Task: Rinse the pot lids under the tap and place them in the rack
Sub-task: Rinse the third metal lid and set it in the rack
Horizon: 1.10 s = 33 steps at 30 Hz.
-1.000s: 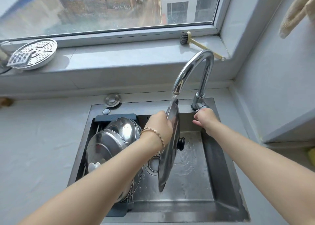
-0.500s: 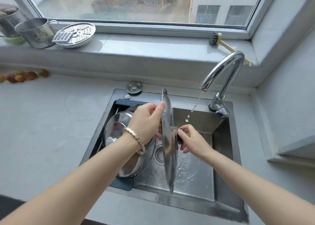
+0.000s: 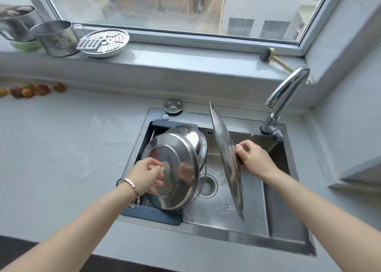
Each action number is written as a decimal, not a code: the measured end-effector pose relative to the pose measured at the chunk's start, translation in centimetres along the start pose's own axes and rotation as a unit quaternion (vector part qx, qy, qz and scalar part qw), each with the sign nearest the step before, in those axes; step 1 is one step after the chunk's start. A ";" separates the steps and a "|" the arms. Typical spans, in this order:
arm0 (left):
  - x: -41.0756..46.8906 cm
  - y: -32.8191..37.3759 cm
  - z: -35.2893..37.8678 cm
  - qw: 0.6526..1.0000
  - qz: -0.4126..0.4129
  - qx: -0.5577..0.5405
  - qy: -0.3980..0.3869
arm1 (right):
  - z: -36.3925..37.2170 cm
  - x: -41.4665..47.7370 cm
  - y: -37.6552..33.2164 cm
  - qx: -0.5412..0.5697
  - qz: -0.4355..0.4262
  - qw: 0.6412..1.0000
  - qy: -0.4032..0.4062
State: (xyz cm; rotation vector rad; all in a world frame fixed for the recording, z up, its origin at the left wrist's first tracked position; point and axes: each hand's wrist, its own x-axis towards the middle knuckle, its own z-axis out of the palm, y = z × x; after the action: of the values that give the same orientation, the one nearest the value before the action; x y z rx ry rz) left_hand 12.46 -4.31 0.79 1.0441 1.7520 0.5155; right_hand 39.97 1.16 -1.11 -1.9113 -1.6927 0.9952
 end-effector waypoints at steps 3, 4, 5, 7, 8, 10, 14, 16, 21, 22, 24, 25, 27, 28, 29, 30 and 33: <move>0.9 -2.1 -1.9 1.000 -0.003 0.017 -0.015 | 1.4 -0.8 -0.6 0.002 0.032 0.999 0.041; 1.2 -2.7 -2.5 0.999 -0.004 0.025 -0.019 | 1.8 -1.1 -0.8 0.009 0.036 0.998 0.051; 1.5 -3.3 -3.2 0.999 -0.006 0.033 -0.025 | 2.3 -1.4 -1.0 0.009 0.044 0.998 0.052; 2.2 -4.3 -4.5 0.998 -0.010 0.044 -0.035 | 3.1 -1.9 -1.5 -0.012 0.067 0.997 0.040; 2.5 -4.7 -5.1 0.998 -0.011 0.051 -0.039 | 3.5 -2.2 -1.8 -0.025 0.078 0.996 0.037; 3.1 -5.4 -6.2 0.997 -0.010 0.058 -0.043 | 4.1 -2.4 -3.0 -0.043 0.088 0.994 0.048; 4.5 -6.2 -8.1 0.997 -0.005 0.062 -0.039 | 4.6 -2.3 -8.7 -0.074 0.066 0.989 0.109; 5.0 -6.3 -8.9 0.997 0.000 0.069 -0.035 | 4.4 -1.4 -12.9 -0.125 0.034 0.983 0.133; 6.4 -6.5 -10.3 0.998 0.006 0.058 -0.035 | 7.0 3.1 -20.5 -0.320 -0.036 0.944 0.078; 6.6 -6.6 -10.5 0.998 0.004 0.050 -0.036 | 8.1 3.9 -20.9 -0.361 -0.042 0.930 0.059; 6.9 -6.9 -10.8 0.998 -0.001 0.042 -0.036 | 10.7 5.4 -21.1 -0.425 -0.049 0.904 0.020; 7.0 -7.1 -10.9 0.999 -0.004 0.039 -0.037 | 11.9 6.0 -21.1 -0.447 -0.049 0.893 0.003; 7.2 -7.5 -11.3 0.999 -0.010 0.032 -0.038 | 14.2 7.1 -20.9 -0.473 -0.047 0.880 -0.021; 7.4 -7.7 -11.5 0.999 -0.012 0.031 -0.038 | 15.2 7.7 -20.8 -0.481 -0.043 0.875 -0.031; 7.5 -7.9 -11.7 0.999 -0.015 0.028 -0.038 | 16.1 8.1 -20.7 -0.488 -0.038 0.871 -0.040; 7.7 -8.0 -11.8 0.999 -0.018 0.024 -0.037 | 16.9 8.5 -20.6 -0.496 -0.032 0.866 -0.048; 8.0 -8.3 -12.3 0.999 -0.020 0.017 -0.031 | 18.7 9.2 -19.9 -0.517 -0.030 0.853 -0.066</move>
State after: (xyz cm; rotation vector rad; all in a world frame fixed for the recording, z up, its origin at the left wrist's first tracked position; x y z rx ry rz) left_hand -3.11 -0.63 -4.48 1.0356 1.7290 0.4259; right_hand 12.84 10.84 -1.78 -2.3560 -2.6804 0.1075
